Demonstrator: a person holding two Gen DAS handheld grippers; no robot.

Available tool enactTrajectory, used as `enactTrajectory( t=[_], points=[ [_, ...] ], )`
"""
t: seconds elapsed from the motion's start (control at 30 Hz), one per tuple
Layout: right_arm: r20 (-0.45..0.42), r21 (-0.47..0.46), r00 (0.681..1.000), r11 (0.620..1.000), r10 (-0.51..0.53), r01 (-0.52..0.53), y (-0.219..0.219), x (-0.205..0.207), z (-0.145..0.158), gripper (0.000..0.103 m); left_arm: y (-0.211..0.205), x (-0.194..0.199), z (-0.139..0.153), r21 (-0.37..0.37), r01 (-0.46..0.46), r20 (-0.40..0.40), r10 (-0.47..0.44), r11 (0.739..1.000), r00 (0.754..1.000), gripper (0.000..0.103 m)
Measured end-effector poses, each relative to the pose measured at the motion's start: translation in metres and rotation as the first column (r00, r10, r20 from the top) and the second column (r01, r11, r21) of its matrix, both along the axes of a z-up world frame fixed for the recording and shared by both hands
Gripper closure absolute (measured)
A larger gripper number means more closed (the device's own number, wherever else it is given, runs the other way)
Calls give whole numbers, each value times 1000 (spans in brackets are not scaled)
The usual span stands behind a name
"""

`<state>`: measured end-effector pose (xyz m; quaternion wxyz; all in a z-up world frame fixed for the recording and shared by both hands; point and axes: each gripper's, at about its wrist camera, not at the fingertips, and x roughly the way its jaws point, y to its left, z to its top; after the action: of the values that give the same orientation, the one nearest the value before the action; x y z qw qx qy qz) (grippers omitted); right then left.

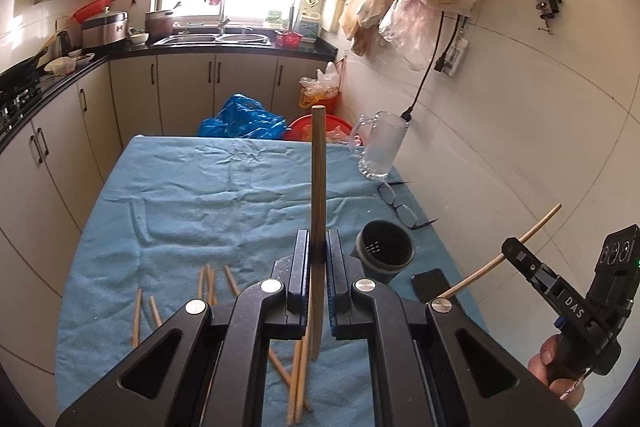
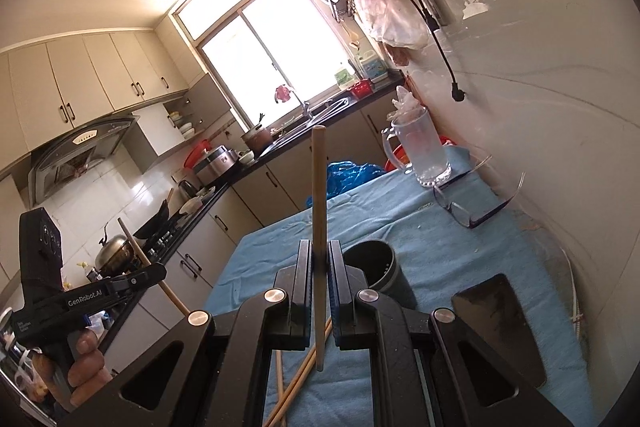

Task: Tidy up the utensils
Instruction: 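Lift the left tool's chopstick upright toward the black cup while the right tool carries its own, then lower the left tool's chopstick into the black cup and open while the right tool does likewise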

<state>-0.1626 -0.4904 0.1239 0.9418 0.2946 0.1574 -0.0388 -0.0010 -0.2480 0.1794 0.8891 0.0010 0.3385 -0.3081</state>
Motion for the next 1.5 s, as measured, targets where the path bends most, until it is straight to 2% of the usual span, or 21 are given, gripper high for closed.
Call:
enactTrajectory(
  t=[0.53,0.7,0.9,1.1,1.3,1.5],
  points=[
    [76,-46,994,995,-83,87,-28,15,38,95,-61,32,46,-86,34,51,-30,996,998,96],
    [73,-48,990,991,-118,122,-39,28,42,95,-78,46,46,-102,40,38,-36,994,999,96],
    [38,-38,990,989,-139,140,-55,50,33,95,-97,68,27,-99,39,-14,-41,994,999,96],
    [-29,-37,991,991,-133,132,-63,76,12,95,-114,92,-7,-79,35,-85,-42,996,995,96],
    [-151,26,986,997,-72,77,-67,103,-22,95,-124,114,-48,-37,31,-175,-37,999,984,96],
    [-205,60,978,997,-38,51,-67,119,-43,95,-132,128,-71,-28,38,-231,-44,999,972,96]
  ],
)
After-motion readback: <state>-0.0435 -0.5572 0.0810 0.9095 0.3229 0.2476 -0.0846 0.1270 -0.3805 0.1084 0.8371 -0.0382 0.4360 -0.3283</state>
